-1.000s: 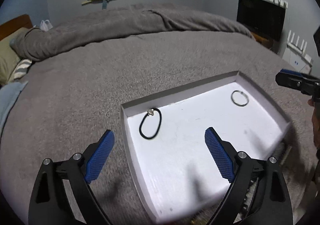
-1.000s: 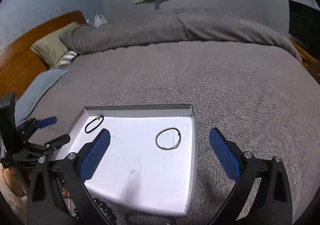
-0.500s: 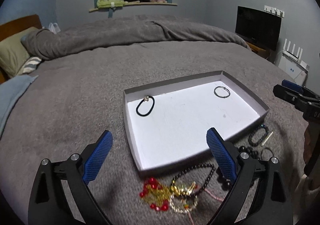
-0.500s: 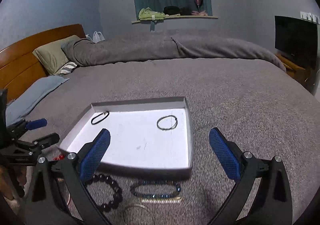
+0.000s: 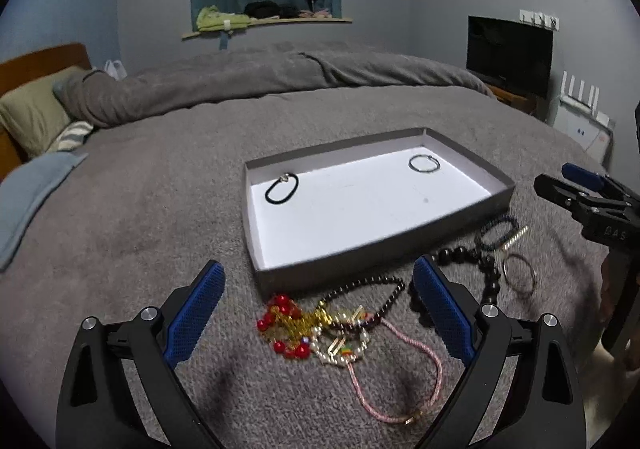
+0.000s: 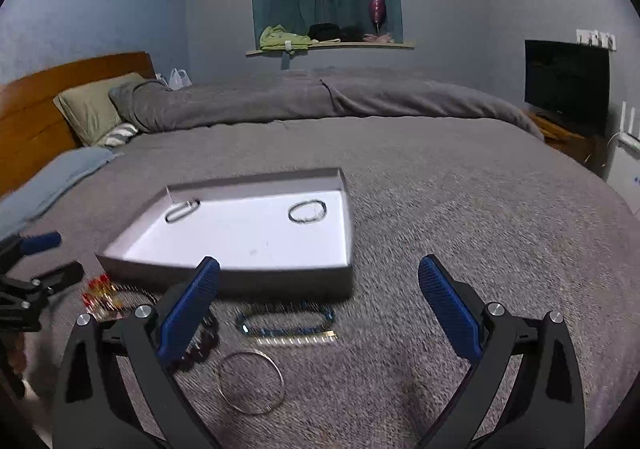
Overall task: Organize jewelry
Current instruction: 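Lift both open tools out of the box back over the jewelry, then grasp the second silver bangle with the right tool while the left tool grasps the red beaded earrings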
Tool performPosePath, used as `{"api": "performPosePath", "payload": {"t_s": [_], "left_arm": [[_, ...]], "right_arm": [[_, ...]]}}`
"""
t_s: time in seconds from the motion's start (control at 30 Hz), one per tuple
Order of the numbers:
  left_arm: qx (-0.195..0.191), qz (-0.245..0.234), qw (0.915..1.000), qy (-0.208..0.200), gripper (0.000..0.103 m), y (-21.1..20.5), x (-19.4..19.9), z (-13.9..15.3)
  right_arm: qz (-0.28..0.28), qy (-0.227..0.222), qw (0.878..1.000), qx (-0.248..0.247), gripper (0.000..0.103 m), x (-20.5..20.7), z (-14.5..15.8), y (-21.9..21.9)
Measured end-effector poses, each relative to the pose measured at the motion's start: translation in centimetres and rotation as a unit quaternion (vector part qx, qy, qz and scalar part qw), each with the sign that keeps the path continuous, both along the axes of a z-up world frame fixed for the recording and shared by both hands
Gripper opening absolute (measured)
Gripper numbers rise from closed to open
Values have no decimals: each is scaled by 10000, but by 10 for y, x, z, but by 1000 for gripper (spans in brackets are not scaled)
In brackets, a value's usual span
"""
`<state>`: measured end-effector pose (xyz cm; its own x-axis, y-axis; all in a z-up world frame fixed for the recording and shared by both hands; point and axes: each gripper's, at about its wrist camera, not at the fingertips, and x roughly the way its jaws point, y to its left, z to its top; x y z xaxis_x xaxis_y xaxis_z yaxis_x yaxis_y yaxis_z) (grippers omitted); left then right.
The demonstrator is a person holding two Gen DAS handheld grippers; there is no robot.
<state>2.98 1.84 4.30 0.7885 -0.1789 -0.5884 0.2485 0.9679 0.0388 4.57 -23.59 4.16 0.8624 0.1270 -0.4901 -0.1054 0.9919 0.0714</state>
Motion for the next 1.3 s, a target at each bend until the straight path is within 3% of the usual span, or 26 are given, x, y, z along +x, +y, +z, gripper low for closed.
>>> {"api": "performPosePath", "payload": {"t_s": [0.13,0.27,0.53,0.67,0.77,0.9,1.13,1.3], "left_arm": [[-131,-99,9997,162,95,-1,-7,-11],[103,-80,9999,90,95,-4,-15,-17],[154,-409,9990,74,95,-15,-36,-25],[56,-592,9979,249,95,-13,-41,-34],[98,-467,9981,399,95,-10,-34,-40],[-118,-426,9977,512,95,-2,-30,-41],[-27,-488,9974,527,95,-7,-31,-43],[-88,-522,9969,577,95,-7,-31,-43]], "right_arm": [[139,125,9998,-25,98,-9,-15,1],[234,305,9992,55,98,-17,-27,1],[545,492,9971,-189,98,-33,-45,16],[800,667,9941,-313,98,-30,-54,26],[887,705,9931,-309,98,-27,-55,30],[980,783,9919,-207,81,-25,-57,29],[1064,795,9910,-178,62,-25,-55,30],[1146,842,9891,-379,58,-25,-59,38]]}}
